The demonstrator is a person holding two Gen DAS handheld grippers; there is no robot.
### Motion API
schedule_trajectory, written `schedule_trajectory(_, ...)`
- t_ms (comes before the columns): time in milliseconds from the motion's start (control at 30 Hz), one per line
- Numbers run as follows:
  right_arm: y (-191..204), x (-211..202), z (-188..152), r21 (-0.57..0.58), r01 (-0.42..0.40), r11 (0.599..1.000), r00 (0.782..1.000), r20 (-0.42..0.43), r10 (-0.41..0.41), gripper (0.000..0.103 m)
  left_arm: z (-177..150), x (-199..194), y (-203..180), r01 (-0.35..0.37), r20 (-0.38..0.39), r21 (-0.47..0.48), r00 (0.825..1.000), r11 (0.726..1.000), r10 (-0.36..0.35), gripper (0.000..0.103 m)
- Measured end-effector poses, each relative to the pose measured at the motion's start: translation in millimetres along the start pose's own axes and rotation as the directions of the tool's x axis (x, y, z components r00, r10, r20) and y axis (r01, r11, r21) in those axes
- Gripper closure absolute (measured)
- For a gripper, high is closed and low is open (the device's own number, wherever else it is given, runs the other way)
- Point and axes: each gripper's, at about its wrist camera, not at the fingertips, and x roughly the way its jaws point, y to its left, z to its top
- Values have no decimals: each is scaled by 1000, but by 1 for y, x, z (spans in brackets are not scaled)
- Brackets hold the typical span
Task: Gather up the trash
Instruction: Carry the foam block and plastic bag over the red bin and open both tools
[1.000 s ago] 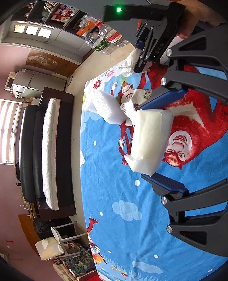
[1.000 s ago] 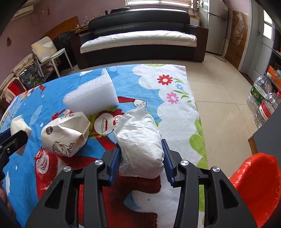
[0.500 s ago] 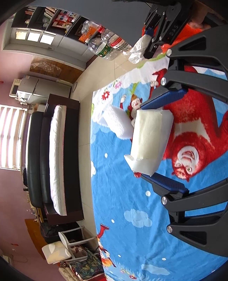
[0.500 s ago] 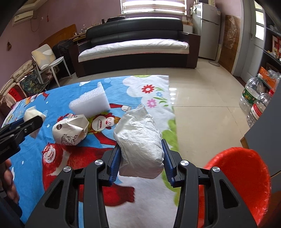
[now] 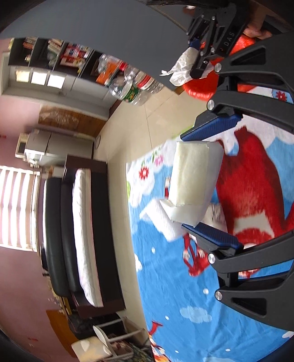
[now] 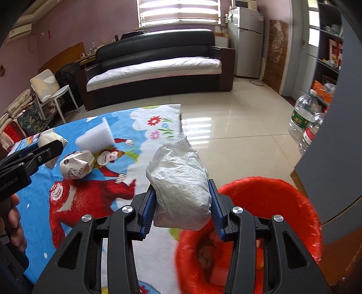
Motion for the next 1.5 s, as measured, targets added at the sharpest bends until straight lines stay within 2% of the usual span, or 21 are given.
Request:
schedule_trajectory(400, -64, -38, -26, 86, 53, 995, 998, 16, -54, 61, -17, -9, -68, 105, -38, 111, 994, 988, -102, 34)
schedule_trajectory(800, -116, -54, -47, 143, 110, 984, 993, 30, -116, 60, -13, -4, -138, 198, -68, 141, 979, 970, -190, 34)
schedule_trajectory(1100, -136, -58, -52, 144, 145, 979, 987, 46, -153, 60, -8, 6, -167, 216, -90, 144, 975, 966, -205, 34)
schedule_trajectory(1500, -153, -52, -47, 159, 147, 976, 986, 60, -159, 58, 1, 17, -192, 222, -98, 152, 973, 963, -208, 34)
